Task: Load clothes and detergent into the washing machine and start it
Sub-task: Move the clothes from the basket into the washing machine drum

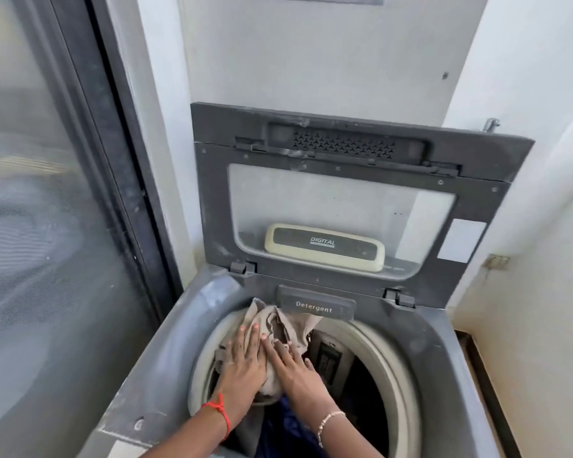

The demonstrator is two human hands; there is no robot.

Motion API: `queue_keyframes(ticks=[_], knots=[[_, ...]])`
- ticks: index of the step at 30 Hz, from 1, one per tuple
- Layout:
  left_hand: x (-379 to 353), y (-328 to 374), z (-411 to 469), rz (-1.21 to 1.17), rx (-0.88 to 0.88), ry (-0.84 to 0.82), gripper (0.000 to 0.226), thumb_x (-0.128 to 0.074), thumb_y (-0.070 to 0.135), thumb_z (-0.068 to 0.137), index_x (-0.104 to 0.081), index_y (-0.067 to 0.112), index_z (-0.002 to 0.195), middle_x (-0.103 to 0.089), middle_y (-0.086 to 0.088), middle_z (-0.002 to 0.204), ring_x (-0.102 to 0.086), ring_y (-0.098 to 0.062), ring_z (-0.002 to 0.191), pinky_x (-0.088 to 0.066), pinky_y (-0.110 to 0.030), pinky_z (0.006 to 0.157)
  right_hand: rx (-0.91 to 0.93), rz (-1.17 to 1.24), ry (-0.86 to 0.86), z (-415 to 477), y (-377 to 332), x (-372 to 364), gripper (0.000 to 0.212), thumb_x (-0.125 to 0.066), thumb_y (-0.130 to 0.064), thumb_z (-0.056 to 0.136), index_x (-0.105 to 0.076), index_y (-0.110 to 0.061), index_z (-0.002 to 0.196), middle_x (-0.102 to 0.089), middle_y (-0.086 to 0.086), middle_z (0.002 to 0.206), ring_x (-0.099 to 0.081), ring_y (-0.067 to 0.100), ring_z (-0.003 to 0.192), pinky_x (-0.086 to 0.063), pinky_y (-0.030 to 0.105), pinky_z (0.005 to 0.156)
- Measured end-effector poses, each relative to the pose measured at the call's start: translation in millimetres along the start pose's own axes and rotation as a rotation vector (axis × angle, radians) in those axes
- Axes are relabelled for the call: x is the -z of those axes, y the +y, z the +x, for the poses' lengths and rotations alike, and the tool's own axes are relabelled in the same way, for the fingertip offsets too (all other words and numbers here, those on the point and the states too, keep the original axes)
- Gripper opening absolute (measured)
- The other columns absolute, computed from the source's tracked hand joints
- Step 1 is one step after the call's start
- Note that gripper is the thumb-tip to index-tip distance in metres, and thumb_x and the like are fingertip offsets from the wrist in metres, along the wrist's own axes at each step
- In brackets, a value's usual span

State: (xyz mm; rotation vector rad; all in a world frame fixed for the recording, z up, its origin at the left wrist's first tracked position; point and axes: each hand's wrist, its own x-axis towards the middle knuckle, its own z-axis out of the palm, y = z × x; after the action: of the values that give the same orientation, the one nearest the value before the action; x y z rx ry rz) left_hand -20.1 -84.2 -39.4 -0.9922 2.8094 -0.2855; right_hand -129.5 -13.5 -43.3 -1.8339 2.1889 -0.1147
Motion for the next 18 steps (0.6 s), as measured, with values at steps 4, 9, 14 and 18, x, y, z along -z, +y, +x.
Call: queue_keyframes(ticks=[4, 9, 14, 18], knots=[[-16, -13, 11, -0.049, 0.012, -0.377, 0.091, -0.049, 0.035, 0.091, 0.025, 0.019, 0.14, 0.027, -0.007, 0.152, 0.023, -0.033, 0.14, 0.01, -0.065, 0.108, -0.06, -0.027, -0.115, 17, 7, -11, 0.108, -0.055, 0.0, 0.086, 0.035, -0.036, 0.134, 0.007, -0.001, 0.157, 0.002, 0.024, 0.145, -0.014, 0.049, 0.115], [-10, 5, 22, -0.172, -0.092, -0.371, 0.14, -0.07, 0.067, 0.058, 0.035, 0.013, 0.131, 0.033, -0.008, 0.15, 0.031, -0.027, 0.137, 0.025, -0.057, 0.101, -0.072, 0.11, -0.031, 1, 33, 4, 0.102, -0.063, -0.018, 0.083, 0.019, -0.029, 0.143, 0.004, -0.002, 0.157, 0.001, 0.016, 0.145, -0.01, 0.038, 0.116], [37, 75, 41, -0.412, -0.212, -0.157, 0.129, -0.064, 0.066, 0.065, 0.037, 0.016, 0.127, 0.041, 0.001, 0.141, 0.038, -0.017, 0.129, 0.017, -0.054, 0.109, -0.126, 0.468, 0.437, -64, 84, 54, 0.091, -0.059, -0.01, 0.085, 0.01, -0.027, 0.143, -0.005, -0.008, 0.155, -0.009, 0.013, 0.144, -0.016, 0.026, 0.116], [94, 168, 52, -0.63, -0.423, 0.03, 0.108, -0.058, 0.041, 0.083, 0.036, 0.024, 0.131, 0.039, 0.006, 0.143, 0.033, -0.011, 0.135, 0.012, -0.051, 0.114, -0.396, 0.662, 0.896, -150, 151, 80, 0.077, -0.062, -0.014, 0.086, -0.015, -0.019, 0.147, -0.032, -0.013, 0.148, -0.038, 0.007, 0.131, -0.034, 0.026, 0.108]])
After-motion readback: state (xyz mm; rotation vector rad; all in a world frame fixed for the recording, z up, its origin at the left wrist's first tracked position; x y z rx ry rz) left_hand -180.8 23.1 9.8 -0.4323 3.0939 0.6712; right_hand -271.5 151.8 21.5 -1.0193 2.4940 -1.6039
